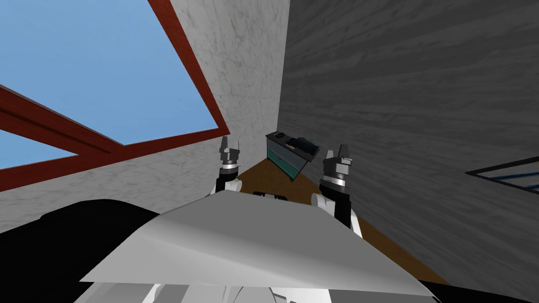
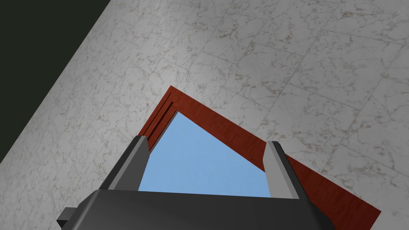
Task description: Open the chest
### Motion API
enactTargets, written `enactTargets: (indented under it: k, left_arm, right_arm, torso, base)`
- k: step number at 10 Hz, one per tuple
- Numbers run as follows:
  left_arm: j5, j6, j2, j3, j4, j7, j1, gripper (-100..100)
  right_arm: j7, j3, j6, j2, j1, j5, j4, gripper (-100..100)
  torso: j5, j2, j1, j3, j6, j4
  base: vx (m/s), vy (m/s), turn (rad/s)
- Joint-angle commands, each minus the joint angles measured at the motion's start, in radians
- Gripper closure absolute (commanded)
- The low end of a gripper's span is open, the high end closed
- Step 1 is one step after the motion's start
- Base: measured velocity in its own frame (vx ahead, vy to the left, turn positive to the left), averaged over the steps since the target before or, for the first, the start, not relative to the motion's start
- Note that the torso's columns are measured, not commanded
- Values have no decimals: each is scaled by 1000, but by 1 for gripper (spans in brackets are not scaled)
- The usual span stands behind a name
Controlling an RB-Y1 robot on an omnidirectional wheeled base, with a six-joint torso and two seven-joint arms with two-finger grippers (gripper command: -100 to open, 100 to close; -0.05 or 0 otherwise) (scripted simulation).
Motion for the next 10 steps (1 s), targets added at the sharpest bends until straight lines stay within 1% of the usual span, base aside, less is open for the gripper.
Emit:
enactTargets:
  k: [1, 2, 3, 4, 7, 8, 10]
  left_arm:
    - [0, 0, 0, 0, 0, 0, 0, 0]
    - [0, 0, 0, 0, 0, 0, 0, 0]
    - [0, 0, 0, 0, 0, 0, 0, 0]
    - [0, 0, 0, 0, 0, 0, 0, 0]
    - [0, 0, 0, 0, 0, 0, 0, 0]
    - [0, 0, 0, 0, 0, 0, 0, 0]
    - [0, 0, 0, 0, 0, 0, 0, 0]
  right_arm:
    - [0, 0, 0, 0, 0, 0, 0, 0]
    - [16, -5, -9, -42, -3, 19, 9, -100]
    - [33, -10, -17, -69, -6, 38, 17, -100]
    - [55, -17, -28, -95, -10, 63, 28, -100]
    - [139, -45, -75, -159, -26, 156, 75, -100]
    - [144, -45, -75, -159, -26, 168, 75, -100]
    - [209, -70, -114, -192, -40, 236, 114, -100]
  torso:
    - [0, 74, 0, -148, 0, 74]
    - [0, 148, 0, -295, 0, 148]
    - [0, 180, 0, -365, 0, 180]
    - [0, 189, 1, -385, 0, 190]
    - [0, 192, 0, -390, 0, 194]
    - [0, 193, 0, -390, 0, 194]
    - [0, 196, 0, -388, 0, 195]
  base:
    - [0, 0, 0]
    - [26, 11, 47]
    - [45, 15, 65]
    - [54, 29, 55]
    - [94, 30, 91]
    - [87, 22, 40]
    - [83, 27, 113]
